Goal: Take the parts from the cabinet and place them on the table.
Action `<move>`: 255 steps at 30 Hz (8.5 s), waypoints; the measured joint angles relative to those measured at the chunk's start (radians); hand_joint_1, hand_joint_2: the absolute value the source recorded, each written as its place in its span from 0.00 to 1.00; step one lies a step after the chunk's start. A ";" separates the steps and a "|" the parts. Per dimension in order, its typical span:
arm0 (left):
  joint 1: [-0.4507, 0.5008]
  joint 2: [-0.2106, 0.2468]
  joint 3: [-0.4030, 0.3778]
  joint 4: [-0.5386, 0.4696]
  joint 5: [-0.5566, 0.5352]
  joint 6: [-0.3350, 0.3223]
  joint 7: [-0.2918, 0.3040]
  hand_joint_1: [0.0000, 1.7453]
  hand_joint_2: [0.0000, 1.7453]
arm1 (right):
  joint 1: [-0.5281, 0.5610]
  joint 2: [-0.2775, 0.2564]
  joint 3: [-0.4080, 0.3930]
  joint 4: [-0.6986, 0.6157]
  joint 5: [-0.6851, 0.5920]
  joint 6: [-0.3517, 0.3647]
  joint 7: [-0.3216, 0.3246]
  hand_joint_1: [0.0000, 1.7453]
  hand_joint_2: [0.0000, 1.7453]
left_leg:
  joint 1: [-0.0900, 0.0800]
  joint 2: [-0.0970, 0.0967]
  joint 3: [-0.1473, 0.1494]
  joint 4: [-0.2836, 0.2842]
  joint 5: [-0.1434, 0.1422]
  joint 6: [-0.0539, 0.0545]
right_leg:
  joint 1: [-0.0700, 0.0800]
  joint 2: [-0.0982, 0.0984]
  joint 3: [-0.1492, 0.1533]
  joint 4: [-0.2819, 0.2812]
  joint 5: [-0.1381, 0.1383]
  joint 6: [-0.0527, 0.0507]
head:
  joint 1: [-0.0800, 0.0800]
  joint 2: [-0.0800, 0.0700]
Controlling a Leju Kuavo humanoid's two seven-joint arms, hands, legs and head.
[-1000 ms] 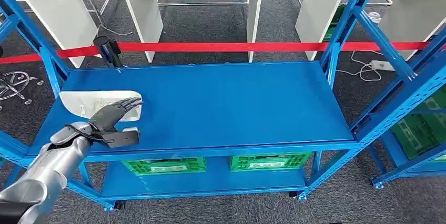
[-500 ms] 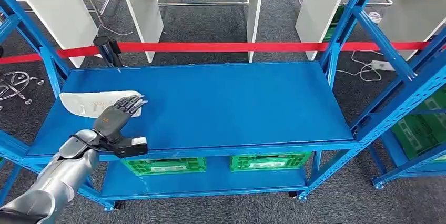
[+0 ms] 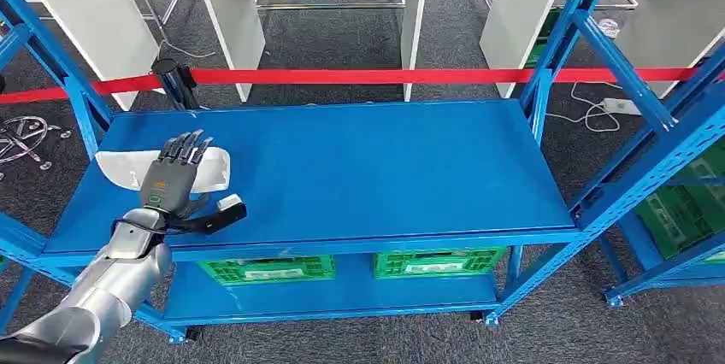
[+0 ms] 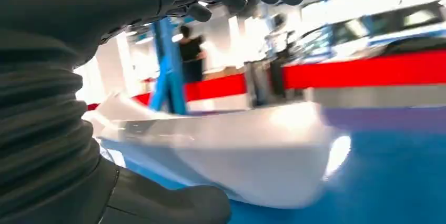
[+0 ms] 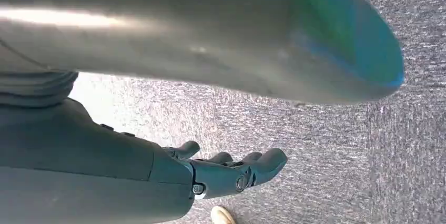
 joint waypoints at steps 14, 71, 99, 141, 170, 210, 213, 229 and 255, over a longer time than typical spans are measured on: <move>-0.092 -0.005 0.000 0.056 -0.055 -0.329 0.146 0.36 1.00 | -0.001 0.000 0.000 0.000 0.014 0.001 -0.013 0.00 0.00 | 0.000 0.000 0.000 0.000 0.000 0.000 | 0.000 0.000 0.001 0.000 0.000 0.000 | 0.000 0.000; -0.170 -0.115 0.101 -0.045 0.155 -0.079 -0.322 1.00 1.00 | -0.012 0.004 0.000 0.000 0.029 0.006 -0.021 0.00 0.00 | -0.008 -0.002 -0.005 0.005 -0.003 0.005 | -0.005 -0.002 -0.001 -0.001 0.003 0.007 | 0.000 0.000; -0.249 -0.116 0.066 -0.102 0.235 -0.161 -0.335 1.00 1.00 | -0.019 0.005 -0.005 0.000 0.020 -0.004 -0.037 0.00 0.00 | 0.005 0.005 -0.102 0.283 -0.123 -0.042 | 0.005 -0.004 -0.055 0.036 0.019 -0.049 | -0.006 0.000; -0.303 -0.145 -0.026 -0.109 0.299 -0.207 -0.295 1.00 1.00 | -0.025 0.000 -0.019 0.001 0.018 -0.006 -0.048 0.00 0.00 | -0.003 0.012 0.043 -0.006 -0.027 0.031 | 0.005 -0.004 -0.130 0.103 -0.029 0.008 | -0.009 0.000; -0.336 -0.169 -0.032 -0.074 0.342 -0.231 -0.329 1.00 1.00 | -0.032 0.003 -0.031 0.001 0.000 -0.006 -0.048 0.00 0.00 | -0.008 0.015 0.098 -0.019 -0.070 0.026 | 0.006 -0.008 -0.094 0.019 0.082 0.006 | -0.014 0.000; -0.373 -0.156 -0.066 -0.058 0.370 -0.378 -0.362 1.00 1.00 | -0.029 0.013 -0.031 0.001 -0.009 -0.043 -0.093 0.00 0.00 | 0.000 -0.073 -0.065 0.041 0.028 -0.002 | 0.001 0.080 -0.001 0.054 -0.053 0.017 | -0.001 0.000; -0.377 -0.164 -0.071 -0.059 0.375 -0.386 -0.368 1.00 1.00 | -0.033 0.012 -0.031 0.001 -0.009 -0.044 -0.109 0.00 0.00 | 0.004 -0.105 -0.070 0.027 0.044 -0.023 | 0.007 0.042 -0.004 0.067 -0.049 -0.015 | -0.006 0.000; -0.391 -0.182 -0.078 -0.064 0.375 -0.390 -0.350 1.00 1.00 | -0.037 0.008 -0.031 0.001 -0.011 -0.043 -0.111 0.00 0.00 | -0.028 0.052 -0.013 0.015 -0.004 0.026 | 0.023 -0.151 0.006 0.041 -0.032 -0.014 | -0.021 0.000; -0.287 -0.143 -0.102 -0.096 0.364 -0.190 -0.375 1.00 1.00 | -0.013 0.001 -0.011 0.000 0.066 -0.127 -0.116 0.00 0.00 | -0.021 0.103 -0.036 0.021 0.007 -0.004 | 0.017 -0.099 0.010 0.038 -0.039 -0.037 | -0.031 0.000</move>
